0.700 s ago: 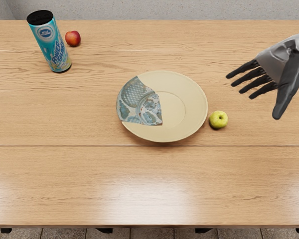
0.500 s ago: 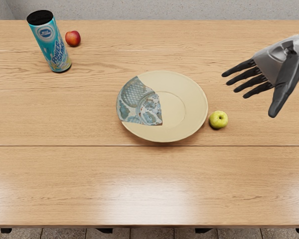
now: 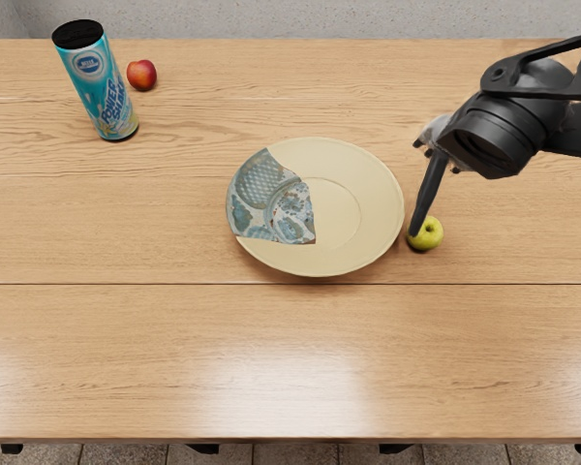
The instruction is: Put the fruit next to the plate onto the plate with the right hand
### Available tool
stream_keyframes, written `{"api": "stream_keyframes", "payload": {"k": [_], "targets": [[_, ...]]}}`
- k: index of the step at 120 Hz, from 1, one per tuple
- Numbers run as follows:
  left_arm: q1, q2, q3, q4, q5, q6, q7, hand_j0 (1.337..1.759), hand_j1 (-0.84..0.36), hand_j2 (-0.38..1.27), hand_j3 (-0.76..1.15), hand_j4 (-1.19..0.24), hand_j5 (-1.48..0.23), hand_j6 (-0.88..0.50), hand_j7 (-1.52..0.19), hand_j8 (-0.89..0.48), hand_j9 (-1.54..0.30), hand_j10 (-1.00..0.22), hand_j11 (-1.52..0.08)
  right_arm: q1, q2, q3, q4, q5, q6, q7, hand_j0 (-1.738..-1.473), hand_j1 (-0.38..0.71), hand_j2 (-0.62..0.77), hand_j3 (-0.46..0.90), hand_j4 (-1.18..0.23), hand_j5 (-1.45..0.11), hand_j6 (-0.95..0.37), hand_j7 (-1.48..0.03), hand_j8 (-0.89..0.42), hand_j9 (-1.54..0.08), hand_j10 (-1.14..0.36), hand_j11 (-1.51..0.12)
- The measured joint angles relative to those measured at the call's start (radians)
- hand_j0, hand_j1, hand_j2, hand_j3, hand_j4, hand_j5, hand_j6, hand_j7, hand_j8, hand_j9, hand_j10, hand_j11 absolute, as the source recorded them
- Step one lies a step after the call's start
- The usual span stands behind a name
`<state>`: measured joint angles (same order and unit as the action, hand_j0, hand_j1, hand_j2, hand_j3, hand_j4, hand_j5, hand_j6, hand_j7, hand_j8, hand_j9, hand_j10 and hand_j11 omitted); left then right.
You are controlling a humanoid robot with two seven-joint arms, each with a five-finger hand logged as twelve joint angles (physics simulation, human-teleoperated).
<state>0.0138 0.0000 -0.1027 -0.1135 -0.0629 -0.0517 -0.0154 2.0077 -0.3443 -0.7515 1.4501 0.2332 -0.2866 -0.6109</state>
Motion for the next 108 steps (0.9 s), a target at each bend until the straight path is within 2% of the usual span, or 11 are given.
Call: {"api": "stream_keyframes", "payload": {"k": [30,55,86,108], "targets": [[0.0,0.0,0.0,0.0,0.0,0.0,0.0,1.658,0.33,0.0,0.0,-0.01,-0.02,-0.01,-0.02,-0.01,-0.02,-0.01,-0.02,-0.08,0.078,-0.049,-0.005,-0.011,-0.175,0.0,-1.658,-0.28,-0.01,0.0,-0.06,-0.07,-0.06,-0.07,-0.06,-0.07,-0.06,-0.07],[0.0,0.0,0.0,0.0,0.0,0.0,0.0,1.658,0.33,0.0,0.0,-0.01,-0.02,-0.01,-0.02,-0.01,-0.02,-0.01,-0.02,-0.128,0.112,-0.044,-0.004,-0.028,-0.286,0.0,-1.658,-0.17,-0.03,0.0,-0.15,-0.19,-0.15,-0.19,-0.15,-0.19,-0.15,-0.19],[0.0,0.0,0.0,0.0,0.0,0.0,0.0,1.658,0.33,0.0,0.0,-0.01,-0.02,-0.01,-0.02,-0.01,-0.02,-0.01,-0.02,-0.171,0.155,-0.047,-0.004,-0.066,-0.321,0.0,-1.658,-0.11,-0.04,0.0,-0.2,-0.26,-0.2,-0.26,-0.2,-0.26,-0.2,-0.26],[0.0,0.0,0.0,0.0,0.0,0.0,0.0,1.658,0.33,0.0,0.0,-0.01,-0.02,-0.01,-0.02,-0.01,-0.02,-0.01,-0.02,-0.186,0.156,-0.043,-0.039,-0.085,-0.324,0.0,-1.658,-0.1,-0.04,0.0,-0.21,-0.27,-0.21,-0.27,-0.21,-0.27,-0.21,-0.27]]}}
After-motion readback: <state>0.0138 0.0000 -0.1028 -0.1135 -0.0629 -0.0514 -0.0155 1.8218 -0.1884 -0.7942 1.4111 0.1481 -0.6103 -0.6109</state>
